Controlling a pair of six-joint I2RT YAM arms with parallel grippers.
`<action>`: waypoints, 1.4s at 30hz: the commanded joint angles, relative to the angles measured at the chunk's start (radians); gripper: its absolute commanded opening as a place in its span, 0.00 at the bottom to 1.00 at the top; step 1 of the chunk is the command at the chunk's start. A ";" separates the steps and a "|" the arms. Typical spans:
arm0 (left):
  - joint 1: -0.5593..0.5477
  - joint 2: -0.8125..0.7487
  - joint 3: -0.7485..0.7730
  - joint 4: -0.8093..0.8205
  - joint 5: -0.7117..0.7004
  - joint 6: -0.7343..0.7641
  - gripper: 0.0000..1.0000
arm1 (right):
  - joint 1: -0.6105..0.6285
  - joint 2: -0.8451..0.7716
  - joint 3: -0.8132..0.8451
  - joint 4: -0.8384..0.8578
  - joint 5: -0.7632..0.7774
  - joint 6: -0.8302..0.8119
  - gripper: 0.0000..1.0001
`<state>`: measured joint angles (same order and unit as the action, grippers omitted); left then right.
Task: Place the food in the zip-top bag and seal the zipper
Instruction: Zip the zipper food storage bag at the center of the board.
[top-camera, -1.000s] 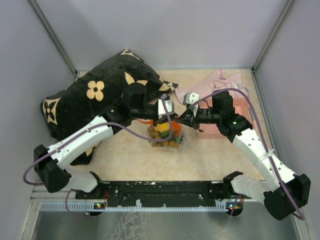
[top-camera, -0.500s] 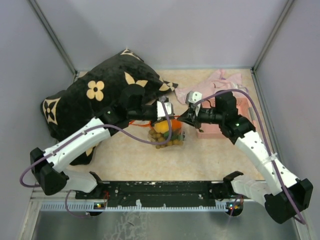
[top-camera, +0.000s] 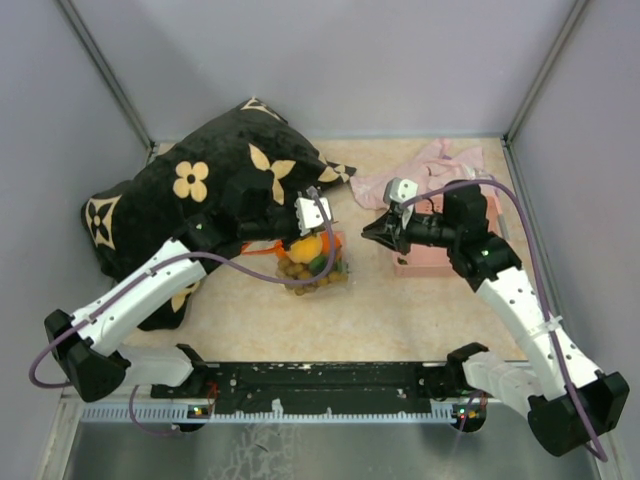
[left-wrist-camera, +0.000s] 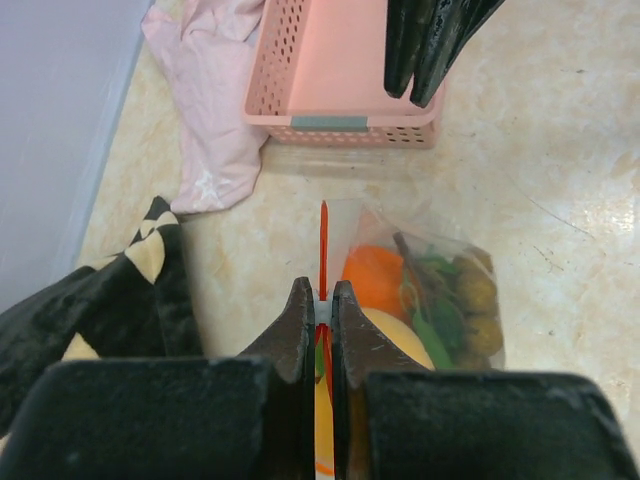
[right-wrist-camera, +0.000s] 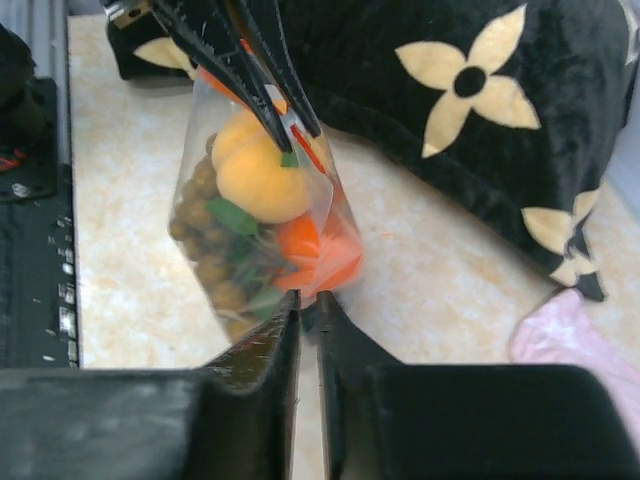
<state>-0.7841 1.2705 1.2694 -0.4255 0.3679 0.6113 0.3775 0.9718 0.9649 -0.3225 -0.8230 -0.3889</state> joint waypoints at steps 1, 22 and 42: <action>0.000 -0.008 0.059 -0.028 0.058 0.011 0.00 | 0.006 0.013 0.051 0.039 -0.052 0.033 0.20; -0.017 0.037 0.082 -0.035 0.146 -0.008 0.00 | 0.158 0.234 0.208 -0.052 -0.091 -0.157 0.41; -0.016 -0.036 0.008 -0.047 0.067 -0.026 0.00 | 0.121 0.198 0.164 0.016 0.089 -0.076 0.00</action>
<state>-0.7944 1.3045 1.3048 -0.4957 0.4599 0.5995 0.5404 1.2282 1.1275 -0.3687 -0.8356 -0.5007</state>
